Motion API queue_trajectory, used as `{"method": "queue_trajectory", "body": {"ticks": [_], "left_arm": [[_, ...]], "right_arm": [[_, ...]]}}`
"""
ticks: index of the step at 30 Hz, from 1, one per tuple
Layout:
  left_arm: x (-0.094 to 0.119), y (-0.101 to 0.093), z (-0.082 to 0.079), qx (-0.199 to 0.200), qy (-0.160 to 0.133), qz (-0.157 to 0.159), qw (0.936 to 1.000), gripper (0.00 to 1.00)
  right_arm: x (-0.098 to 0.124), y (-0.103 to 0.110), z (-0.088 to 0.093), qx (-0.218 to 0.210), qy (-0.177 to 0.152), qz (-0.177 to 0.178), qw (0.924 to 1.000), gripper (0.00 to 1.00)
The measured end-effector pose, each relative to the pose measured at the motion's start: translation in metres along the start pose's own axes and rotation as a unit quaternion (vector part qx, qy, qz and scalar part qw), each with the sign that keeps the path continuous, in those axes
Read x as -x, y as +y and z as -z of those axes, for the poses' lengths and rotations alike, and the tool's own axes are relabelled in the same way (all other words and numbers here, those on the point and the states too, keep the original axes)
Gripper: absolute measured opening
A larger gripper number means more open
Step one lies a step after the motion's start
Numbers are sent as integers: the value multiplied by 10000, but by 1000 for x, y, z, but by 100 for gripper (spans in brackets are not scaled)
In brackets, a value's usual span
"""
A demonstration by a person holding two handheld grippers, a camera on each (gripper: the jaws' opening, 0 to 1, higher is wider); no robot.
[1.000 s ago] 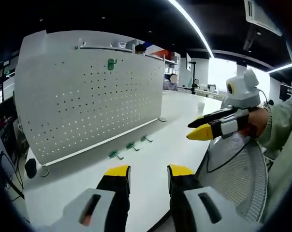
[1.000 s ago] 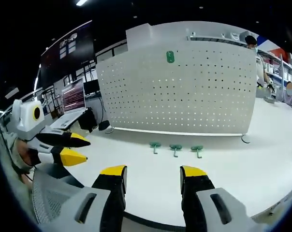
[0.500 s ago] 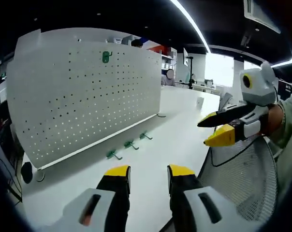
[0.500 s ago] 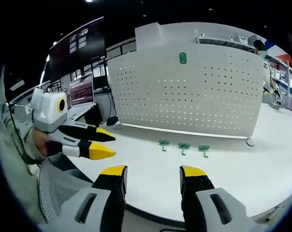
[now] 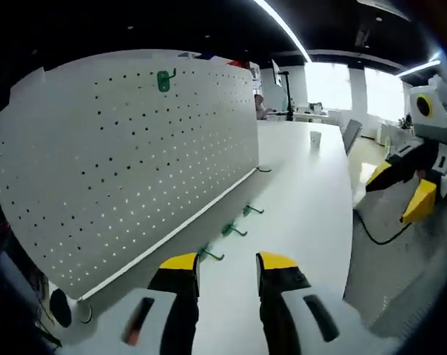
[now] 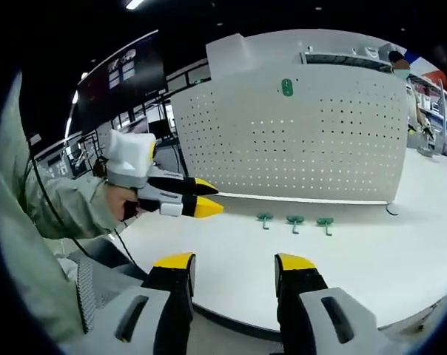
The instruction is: Insert the hook assembly into the mounting plate slot until the hook locks in place.
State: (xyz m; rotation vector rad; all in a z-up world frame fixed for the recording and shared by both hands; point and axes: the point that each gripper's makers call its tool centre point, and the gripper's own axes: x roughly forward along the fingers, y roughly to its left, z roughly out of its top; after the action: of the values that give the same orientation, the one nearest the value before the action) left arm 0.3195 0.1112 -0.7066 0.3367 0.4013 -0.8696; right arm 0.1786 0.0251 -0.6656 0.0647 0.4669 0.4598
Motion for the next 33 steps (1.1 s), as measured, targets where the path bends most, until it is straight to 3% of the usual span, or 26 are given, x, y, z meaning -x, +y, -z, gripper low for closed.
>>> {"method": "queue_trajectory", "body": {"ticks": [15, 22, 33], "left_arm": [[-69, 39, 23, -479, 462, 306, 9973, 29], [-88, 39, 37, -624, 658, 610, 9940, 29], [-111, 45, 52, -476, 808, 822, 9922, 28]], "right_arm": [[-6, -10, -3, -56, 167, 260, 9995, 41], [-10, -12, -9, -169, 161, 356, 9991, 41], [-14, -11, -9, -370, 168, 446, 9982, 41]]}}
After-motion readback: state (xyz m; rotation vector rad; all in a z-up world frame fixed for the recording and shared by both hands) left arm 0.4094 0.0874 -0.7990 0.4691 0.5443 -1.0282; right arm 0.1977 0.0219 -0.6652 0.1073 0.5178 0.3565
